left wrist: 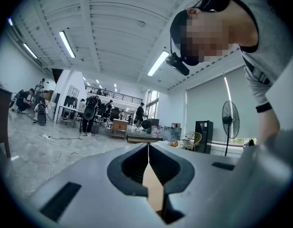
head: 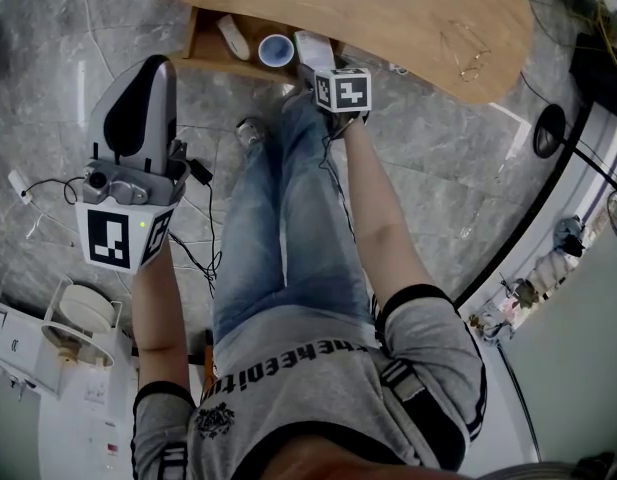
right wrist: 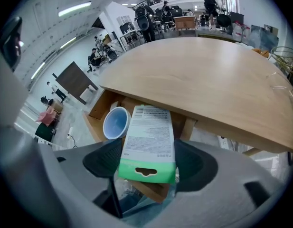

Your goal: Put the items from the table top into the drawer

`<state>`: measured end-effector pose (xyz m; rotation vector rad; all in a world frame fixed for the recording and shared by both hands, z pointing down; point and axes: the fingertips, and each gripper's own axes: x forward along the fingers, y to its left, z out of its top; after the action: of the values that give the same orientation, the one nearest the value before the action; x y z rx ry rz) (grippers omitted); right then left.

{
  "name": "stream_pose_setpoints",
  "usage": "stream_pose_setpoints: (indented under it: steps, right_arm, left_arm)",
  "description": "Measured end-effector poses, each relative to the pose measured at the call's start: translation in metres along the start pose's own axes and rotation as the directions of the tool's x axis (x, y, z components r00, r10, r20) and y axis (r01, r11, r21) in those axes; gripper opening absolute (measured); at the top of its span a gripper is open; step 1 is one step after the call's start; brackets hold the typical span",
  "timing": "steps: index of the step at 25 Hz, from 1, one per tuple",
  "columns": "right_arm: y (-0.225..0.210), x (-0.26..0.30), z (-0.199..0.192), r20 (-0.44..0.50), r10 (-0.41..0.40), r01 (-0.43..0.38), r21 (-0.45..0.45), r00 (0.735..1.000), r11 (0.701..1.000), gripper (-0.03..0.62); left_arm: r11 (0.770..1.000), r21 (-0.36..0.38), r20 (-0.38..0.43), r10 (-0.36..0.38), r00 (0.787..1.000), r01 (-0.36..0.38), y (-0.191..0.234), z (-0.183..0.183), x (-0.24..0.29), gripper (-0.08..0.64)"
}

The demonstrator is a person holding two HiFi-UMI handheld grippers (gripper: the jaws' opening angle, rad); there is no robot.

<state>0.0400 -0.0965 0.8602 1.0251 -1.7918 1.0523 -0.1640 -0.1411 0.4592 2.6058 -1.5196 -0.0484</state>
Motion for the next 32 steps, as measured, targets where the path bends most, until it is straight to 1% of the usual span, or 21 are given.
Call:
stream_pose_setpoints:
  steps: [8, 14, 18, 21, 27, 30, 31, 32]
  right_arm:
    - [0.001, 0.016, 0.011, -0.022, -0.015, 0.015, -0.024, 1.000, 1.000, 0.345]
    - [0.000, 0.022, 0.022, 0.006, -0.016, 0.016, -0.026, 1.000, 1.000, 0.350]
    - [0.001, 0.022, 0.019, 0.011, -0.023, 0.024, -0.029, 1.000, 0.999, 0.351]
    - [0.003, 0.020, 0.014, 0.008, -0.015, 0.015, -0.027, 1.000, 1.000, 0.351]
    - [0.010, 0.012, 0.013, 0.051, 0.017, -0.017, 0.009, 0.999, 1.000, 0.347]
    - [0.013, 0.005, 0.013, 0.070, 0.029, -0.029, 0.010, 0.997, 1.000, 0.348]
    - [0.015, 0.002, 0.012, 0.076, 0.029, -0.030, 0.008, 0.997, 1.000, 0.342]
    - [0.015, -0.002, 0.012, 0.082, 0.023, -0.024, 0.007, 0.996, 1.000, 0.316]
  left_arm:
    - [1.000, -0.009, -0.008, 0.010, 1.000, -0.010, 0.015, -0.010, 0.001, 0.011]
    - [1.000, -0.014, -0.011, 0.024, 1.000, -0.025, 0.018, -0.014, 0.001, 0.011]
    - [0.999, -0.016, -0.012, 0.028, 1.000, -0.028, 0.018, -0.015, -0.002, 0.011]
    - [1.000, -0.011, -0.007, 0.025, 1.000, -0.025, 0.016, -0.012, -0.003, 0.011]
    - [1.000, 0.000, 0.001, 0.017, 1.000, -0.017, 0.011, -0.006, -0.008, 0.011]
    - [1.000, 0.007, -0.010, 0.001, 1.000, -0.001, 0.006, -0.008, -0.017, 0.011]
    - [1.000, 0.008, -0.008, -0.001, 1.000, 0.001, 0.003, -0.008, -0.019, 0.011]
    - [1.000, 0.007, 0.000, 0.001, 1.000, -0.001, 0.001, -0.004, -0.018, 0.011]
